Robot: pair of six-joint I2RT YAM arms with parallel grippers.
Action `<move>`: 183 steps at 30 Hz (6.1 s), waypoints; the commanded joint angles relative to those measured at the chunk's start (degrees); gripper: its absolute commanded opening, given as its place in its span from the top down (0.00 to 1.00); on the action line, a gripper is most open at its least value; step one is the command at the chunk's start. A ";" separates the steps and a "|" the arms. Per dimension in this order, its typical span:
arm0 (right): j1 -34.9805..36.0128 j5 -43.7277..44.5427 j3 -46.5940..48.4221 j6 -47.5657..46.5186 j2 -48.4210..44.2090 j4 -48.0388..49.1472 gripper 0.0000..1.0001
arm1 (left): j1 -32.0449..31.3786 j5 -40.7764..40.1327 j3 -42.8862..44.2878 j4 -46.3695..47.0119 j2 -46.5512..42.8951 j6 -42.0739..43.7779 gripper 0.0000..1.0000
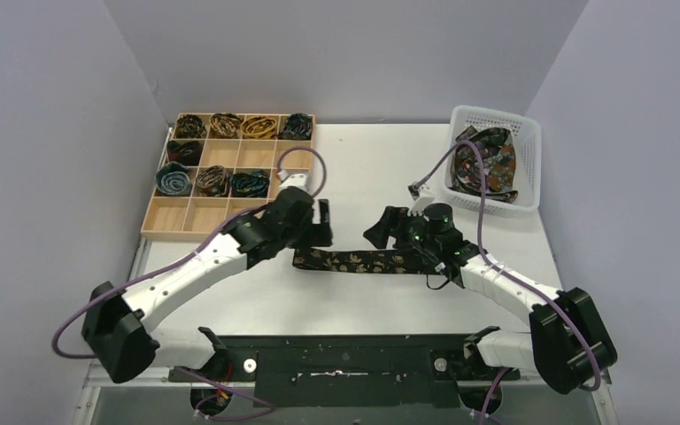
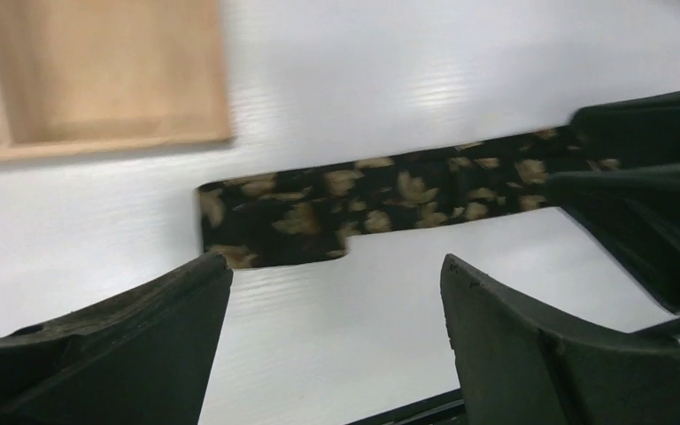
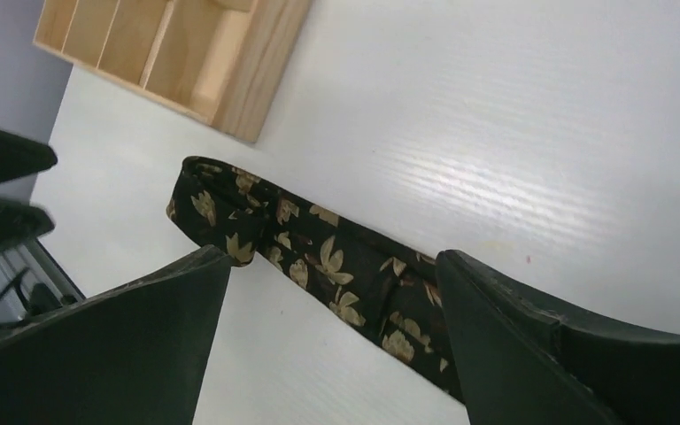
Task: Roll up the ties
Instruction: Roll the tie at the center of the board.
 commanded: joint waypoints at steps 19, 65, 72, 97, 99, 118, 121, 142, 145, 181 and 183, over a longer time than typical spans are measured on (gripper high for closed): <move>20.98 -11.56 24.45 -49.74 31.45 6.96 0.00 | 34.23 24.12 -35.35 9.77 -26.45 -4.50 0.06; 31.26 -8.23 22.65 -59.65 26.10 -5.11 0.00 | 34.25 28.11 -41.35 14.53 -33.55 -10.09 0.03; 31.15 0.36 10.45 -45.90 5.43 1.54 0.00 | 34.33 19.30 -42.04 9.41 -38.22 -14.25 0.03; 21.21 7.44 3.43 17.21 5.90 2.76 0.00 | 34.82 33.17 -52.15 20.59 -43.57 -17.22 0.07; 22.08 4.45 4.60 16.06 8.71 3.09 0.02 | 34.77 34.87 -52.74 20.81 -43.18 -16.78 0.09; 24.48 -3.53 4.74 21.67 18.70 11.73 0.52 | 33.16 42.05 -57.18 27.76 -41.98 -17.31 0.16; 24.49 -4.06 4.55 21.75 19.39 12.28 0.56 | 30.85 39.91 -57.17 26.16 -42.92 -17.33 0.17; 23.53 -6.09 6.07 22.76 23.46 15.57 0.71 | 27.22 38.65 -58.76 28.87 -41.94 -16.69 0.25; 23.37 -5.99 6.59 22.98 24.23 14.56 0.73 | 27.22 38.86 -58.96 29.80 -41.33 -16.65 0.28; 21.77 -8.57 8.72 23.22 30.05 11.92 0.78 | 27.04 34.33 -62.21 41.63 -34.89 -23.57 0.26; 21.77 -8.60 8.71 23.35 30.06 11.94 0.78 | 26.98 33.71 -62.34 42.19 -34.51 -24.35 0.26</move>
